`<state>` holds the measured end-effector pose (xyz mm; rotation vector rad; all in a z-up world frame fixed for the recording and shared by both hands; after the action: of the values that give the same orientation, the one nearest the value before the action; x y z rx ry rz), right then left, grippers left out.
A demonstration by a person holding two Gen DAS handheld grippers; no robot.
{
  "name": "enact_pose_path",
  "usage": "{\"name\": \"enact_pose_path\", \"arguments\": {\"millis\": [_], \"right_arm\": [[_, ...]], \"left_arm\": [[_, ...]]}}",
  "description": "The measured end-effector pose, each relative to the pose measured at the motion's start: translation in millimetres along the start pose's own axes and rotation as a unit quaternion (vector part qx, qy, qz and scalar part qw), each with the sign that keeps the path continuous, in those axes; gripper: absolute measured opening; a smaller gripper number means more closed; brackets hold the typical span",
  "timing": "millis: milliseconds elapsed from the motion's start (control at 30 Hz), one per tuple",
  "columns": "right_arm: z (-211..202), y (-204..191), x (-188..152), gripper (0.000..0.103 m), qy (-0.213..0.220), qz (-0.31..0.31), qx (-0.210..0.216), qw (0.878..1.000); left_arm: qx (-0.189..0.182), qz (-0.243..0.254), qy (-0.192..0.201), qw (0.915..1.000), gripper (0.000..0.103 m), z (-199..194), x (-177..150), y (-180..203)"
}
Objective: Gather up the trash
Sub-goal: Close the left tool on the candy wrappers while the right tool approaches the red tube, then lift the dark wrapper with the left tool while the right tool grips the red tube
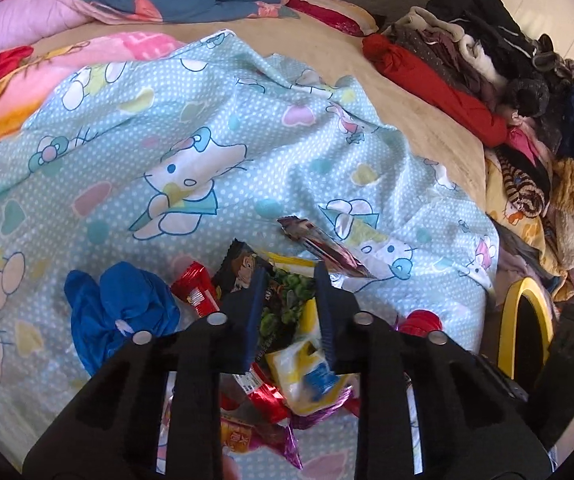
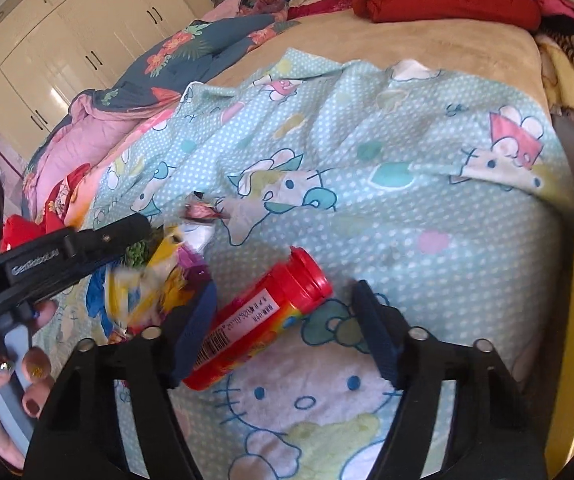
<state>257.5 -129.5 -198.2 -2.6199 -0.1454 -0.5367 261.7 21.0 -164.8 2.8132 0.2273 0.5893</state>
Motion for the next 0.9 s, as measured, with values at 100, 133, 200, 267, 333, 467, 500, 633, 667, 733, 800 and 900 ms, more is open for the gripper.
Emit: {"name": "enact_pose_path", "arguments": {"millis": [100,133,200,267,333,467,500,633,667,733,800,900], "right_arm": [[0.0,-0.3,-0.2,0.048,-0.004,0.008,0.021,1.000],[-1.1,-0.6,0.6,0.046,-0.002,0.009,0.025,1.000],[-6.7,0.0,-0.5,0.044,0.005,0.012,0.034,0.999],[-12.2,0.6,-1.8,0.042,0.010,0.012,0.041,0.999],[-20.0,-0.9,-3.7,0.040,0.018,0.006,0.045,0.999],[-37.4,-6.1,-7.7,0.036,0.035,-0.016,0.052,0.998],[-41.3,-8.4,-8.7,0.036,0.039,-0.025,0.053,0.998],[-52.7,-13.2,-17.0,0.035,0.046,-0.050,0.053,0.996],[-52.9,-14.4,-17.9,0.035,0.046,-0.052,0.055,0.996],[-56.0,-16.3,-21.1,0.035,0.048,-0.056,0.057,0.996],[-58.2,-19.3,-22.4,0.034,0.049,-0.062,0.059,0.995],[-62.9,-26.2,-24.2,0.034,0.055,-0.076,0.060,0.994]], "left_arm": [[-0.006,-0.006,0.002,1.0000,0.012,-5.9,-2.2,-1.9],[-0.008,-0.008,0.003,0.9999,0.011,-7.6,-2.5,-2.3],[-0.010,-0.011,0.006,0.9999,0.009,-11.9,-5.6,-4.2],[-0.014,-0.016,0.010,0.9997,0.009,-15.4,-8.3,-5.6],[-0.024,-0.028,0.016,0.9992,0.008,-21.2,-11.8,-9.3],[-0.052,-0.049,0.032,0.9969,0.004,-32.3,-18.6,-13.5],[-0.058,-0.054,0.034,0.9962,0.004,-34.4,-20.4,-14.5],[-0.068,-0.061,0.042,0.9949,0.004,-40.3,-24.9,-15.5],[-0.071,-0.063,0.044,0.9946,0.003,-41.9,-25.9,-15.5],[-0.077,-0.062,0.051,0.9937,0.002,-46.6,-26.0,-14.2],[-0.081,-0.057,0.068,0.9928,0.002,-56.4,-25.4,-10.1],[-0.085,-0.049,0.081,0.9919,0.002,-67.0,-23.2,-3.8]]}}
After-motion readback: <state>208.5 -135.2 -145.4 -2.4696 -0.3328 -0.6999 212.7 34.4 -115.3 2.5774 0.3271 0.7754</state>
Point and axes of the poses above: each gripper's, at about its wrist camera, not at the fingertips, and z roughly the way its jaws point, y to its right, x to its top, the point moved 9 cm from there along z, roughly the way its jaws point, and after that the axes turned 10 degrees about -y, right-handed, at the moved point
